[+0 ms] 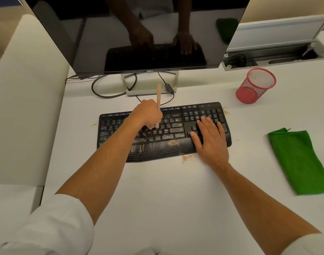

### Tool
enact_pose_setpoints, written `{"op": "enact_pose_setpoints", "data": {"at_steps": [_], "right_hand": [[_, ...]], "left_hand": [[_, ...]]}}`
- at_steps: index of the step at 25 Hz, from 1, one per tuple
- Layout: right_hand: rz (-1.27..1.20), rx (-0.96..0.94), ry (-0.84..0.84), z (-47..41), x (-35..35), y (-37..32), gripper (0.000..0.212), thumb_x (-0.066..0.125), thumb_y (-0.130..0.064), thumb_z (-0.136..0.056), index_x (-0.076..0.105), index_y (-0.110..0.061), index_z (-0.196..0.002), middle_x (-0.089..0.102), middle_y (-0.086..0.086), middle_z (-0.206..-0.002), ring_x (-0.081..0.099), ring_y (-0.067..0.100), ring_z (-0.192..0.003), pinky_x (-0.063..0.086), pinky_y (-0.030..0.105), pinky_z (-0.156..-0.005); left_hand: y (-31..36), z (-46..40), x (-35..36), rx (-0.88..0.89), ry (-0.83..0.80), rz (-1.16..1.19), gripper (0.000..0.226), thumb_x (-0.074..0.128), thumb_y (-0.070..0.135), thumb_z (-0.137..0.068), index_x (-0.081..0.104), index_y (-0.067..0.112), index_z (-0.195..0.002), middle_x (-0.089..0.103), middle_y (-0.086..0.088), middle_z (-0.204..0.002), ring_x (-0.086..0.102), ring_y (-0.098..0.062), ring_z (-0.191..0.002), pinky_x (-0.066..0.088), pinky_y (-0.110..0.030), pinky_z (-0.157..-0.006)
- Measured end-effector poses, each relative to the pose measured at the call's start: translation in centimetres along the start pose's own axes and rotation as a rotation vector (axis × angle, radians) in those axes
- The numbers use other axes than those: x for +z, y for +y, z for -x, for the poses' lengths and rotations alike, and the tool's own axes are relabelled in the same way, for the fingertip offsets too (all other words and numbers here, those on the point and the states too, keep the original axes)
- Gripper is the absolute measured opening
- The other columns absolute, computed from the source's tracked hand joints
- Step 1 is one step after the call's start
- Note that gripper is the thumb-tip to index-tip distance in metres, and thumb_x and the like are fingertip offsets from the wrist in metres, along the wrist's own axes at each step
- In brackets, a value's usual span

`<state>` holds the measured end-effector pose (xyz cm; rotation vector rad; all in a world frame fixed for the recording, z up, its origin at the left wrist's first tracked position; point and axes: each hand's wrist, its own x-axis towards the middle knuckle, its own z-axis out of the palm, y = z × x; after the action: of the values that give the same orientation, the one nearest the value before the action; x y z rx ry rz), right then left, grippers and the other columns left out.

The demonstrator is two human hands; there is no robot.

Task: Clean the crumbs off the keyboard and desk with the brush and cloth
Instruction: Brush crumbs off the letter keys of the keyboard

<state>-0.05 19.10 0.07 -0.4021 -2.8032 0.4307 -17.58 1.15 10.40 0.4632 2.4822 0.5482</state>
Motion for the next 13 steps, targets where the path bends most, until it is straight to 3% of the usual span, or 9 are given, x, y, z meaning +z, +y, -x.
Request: {"op": "enact_pose_setpoints", "data": {"at_steps": [2, 5, 8, 10, 13], "right_hand": [[-0.005, 0.000, -0.005, 0.0, 0.0, 0.1, 0.058, 0.034, -0.051, -0.103, 0.049, -0.014, -0.146, 0.045, 0.004, -0.154, 0.030, 0.018, -0.149, 0.007, 0.041, -0.126], [0.001, -0.001, -0.002, 0.0, 0.0, 0.0, 0.058, 0.035, -0.051, -0.103, 0.049, -0.014, -0.145, 0.045, 0.004, -0.154, 0.029, 0.018, -0.149, 0.006, 0.040, -0.126], [-0.007, -0.002, -0.001, 0.0, 0.0, 0.0, 0.057, 0.035, -0.050, -0.103, 0.049, -0.014, -0.145, 0.045, 0.004, -0.154, 0.029, 0.018, -0.149, 0.005, 0.039, -0.126], [-0.004, -0.003, -0.003, 0.0, 0.0, 0.0, 0.058, 0.034, -0.050, -0.103, 0.049, -0.014, -0.145, 0.045, 0.005, -0.154, 0.030, 0.018, -0.149, 0.005, 0.040, -0.126], [-0.002, -0.003, 0.002, 0.0, 0.0, 0.0, 0.057, 0.035, -0.050, -0.103, 0.049, -0.014, -0.145, 0.045, 0.004, -0.154, 0.030, 0.018, -0.149, 0.006, 0.040, -0.126]], "left_hand": [[0.2, 0.2, -0.5, -0.028, -0.049, 0.026, 0.013, 0.053, 0.012, -0.095, 0.060, 0.001, -0.093, 0.070, -0.012, -0.075, 0.071, -0.023, -0.060, 0.062, -0.036, -0.067], [0.4, 0.1, -0.3, 0.042, 0.164, 0.028, 0.019, 0.049, 0.013, -0.096, 0.061, 0.002, -0.086, 0.067, -0.011, -0.080, 0.067, -0.028, -0.068, 0.059, -0.039, -0.068], [0.0, 0.1, 0.5, 0.081, 0.318, 0.059, 0.025, 0.046, 0.020, -0.100, 0.054, 0.008, -0.079, 0.059, -0.007, -0.076, 0.056, -0.024, -0.064, 0.045, -0.033, -0.057], [-0.3, -0.1, 0.7, 0.050, 0.195, 0.009, 0.020, 0.050, 0.018, -0.098, 0.058, 0.005, -0.085, 0.065, -0.011, -0.082, 0.061, -0.025, -0.065, 0.047, -0.031, -0.054], [-0.1, 0.0, -0.3, -0.029, -0.072, 0.032, 0.012, 0.054, 0.012, -0.095, 0.060, 0.003, -0.092, 0.069, -0.014, -0.079, 0.069, -0.024, -0.062, 0.061, -0.036, -0.064]]}}
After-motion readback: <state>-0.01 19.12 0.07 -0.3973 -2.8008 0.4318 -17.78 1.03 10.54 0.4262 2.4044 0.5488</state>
